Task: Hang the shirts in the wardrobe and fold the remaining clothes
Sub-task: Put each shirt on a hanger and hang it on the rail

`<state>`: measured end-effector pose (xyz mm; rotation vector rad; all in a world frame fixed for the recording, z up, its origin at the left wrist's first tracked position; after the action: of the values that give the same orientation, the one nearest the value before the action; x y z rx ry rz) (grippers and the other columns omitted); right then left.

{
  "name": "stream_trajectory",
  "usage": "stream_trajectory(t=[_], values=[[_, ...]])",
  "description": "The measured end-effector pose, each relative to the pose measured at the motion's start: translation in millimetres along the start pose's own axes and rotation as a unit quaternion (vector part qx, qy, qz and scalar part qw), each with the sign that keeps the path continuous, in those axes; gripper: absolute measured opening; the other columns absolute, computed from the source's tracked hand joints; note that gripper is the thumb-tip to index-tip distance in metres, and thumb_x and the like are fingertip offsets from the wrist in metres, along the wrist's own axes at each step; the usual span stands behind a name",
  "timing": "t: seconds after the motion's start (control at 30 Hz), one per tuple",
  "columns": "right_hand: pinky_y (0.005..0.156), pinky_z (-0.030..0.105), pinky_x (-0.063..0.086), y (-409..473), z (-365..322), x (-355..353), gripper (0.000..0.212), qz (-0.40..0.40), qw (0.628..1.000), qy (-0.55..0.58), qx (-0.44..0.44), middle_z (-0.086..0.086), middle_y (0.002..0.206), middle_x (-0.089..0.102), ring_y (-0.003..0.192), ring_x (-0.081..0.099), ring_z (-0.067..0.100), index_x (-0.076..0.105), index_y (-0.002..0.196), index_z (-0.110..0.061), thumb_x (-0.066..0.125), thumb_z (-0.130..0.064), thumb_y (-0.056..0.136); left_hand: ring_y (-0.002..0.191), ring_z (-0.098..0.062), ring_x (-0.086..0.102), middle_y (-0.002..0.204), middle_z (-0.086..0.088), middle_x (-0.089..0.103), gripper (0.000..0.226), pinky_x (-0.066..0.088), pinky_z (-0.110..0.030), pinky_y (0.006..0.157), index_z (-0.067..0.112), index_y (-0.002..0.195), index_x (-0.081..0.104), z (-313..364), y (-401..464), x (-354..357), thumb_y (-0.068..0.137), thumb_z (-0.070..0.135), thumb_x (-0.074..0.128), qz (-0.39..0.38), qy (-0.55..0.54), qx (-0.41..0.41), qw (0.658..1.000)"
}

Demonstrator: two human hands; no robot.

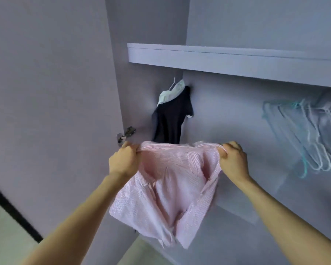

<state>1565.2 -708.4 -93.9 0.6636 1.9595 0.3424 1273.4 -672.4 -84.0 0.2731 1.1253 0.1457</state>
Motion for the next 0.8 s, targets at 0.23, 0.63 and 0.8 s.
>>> stream_trajectory(t=[0.23, 0.63, 0.8], values=[[0.073, 0.037, 0.041, 18, 49, -36, 0.017, -0.027, 0.989, -0.072, 0.126, 0.027, 0.100, 0.060, 0.092, 0.056, 0.040, 0.053, 0.082, 0.002, 0.045, -0.009, 0.092, 0.089, -0.033, 0.058, 0.100, -0.009, 0.065, 0.028, 0.045, -0.036, 0.074, 0.015, 0.116, 0.055, 100, 67, 24, 0.090, 0.019, 0.044, -0.062, -0.205, 0.098, 0.972], [0.088, 0.036, 0.042, 4, 100, -90, 0.031, 0.126, 0.950, -0.147, 0.245, 0.016, 0.124, 0.054, 0.116, 0.049, 0.032, 0.059, 0.118, -0.002, 0.050, -0.008, 0.090, 0.098, -0.032, 0.059, 0.097, -0.013, 0.066, 0.022, 0.049, -0.035, 0.084, 0.007, 0.100, 0.063, 193, 107, 73, 0.091, 0.021, 0.049, -0.204, -0.305, 0.180, 0.913], [0.098, 0.044, 0.036, 14, 126, -80, 0.044, 0.048, 0.908, -0.155, 0.386, 0.022, 0.133, 0.044, 0.124, 0.041, 0.037, 0.037, 0.133, 0.003, 0.044, -0.011, 0.092, 0.099, -0.035, 0.058, 0.104, -0.017, 0.065, 0.023, 0.048, -0.035, 0.081, 0.004, 0.107, 0.061, 204, 103, 87, 0.091, 0.012, 0.046, -0.201, -0.308, 0.202, 0.908]])
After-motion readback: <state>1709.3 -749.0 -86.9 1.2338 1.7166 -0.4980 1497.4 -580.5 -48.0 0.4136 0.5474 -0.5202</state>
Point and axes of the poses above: each hand's wrist, its own y-axis towards the middle knuckle, its own x-axis out of the palm, z = x × y, the point moved 3 cm from there along y, towards the middle knuckle
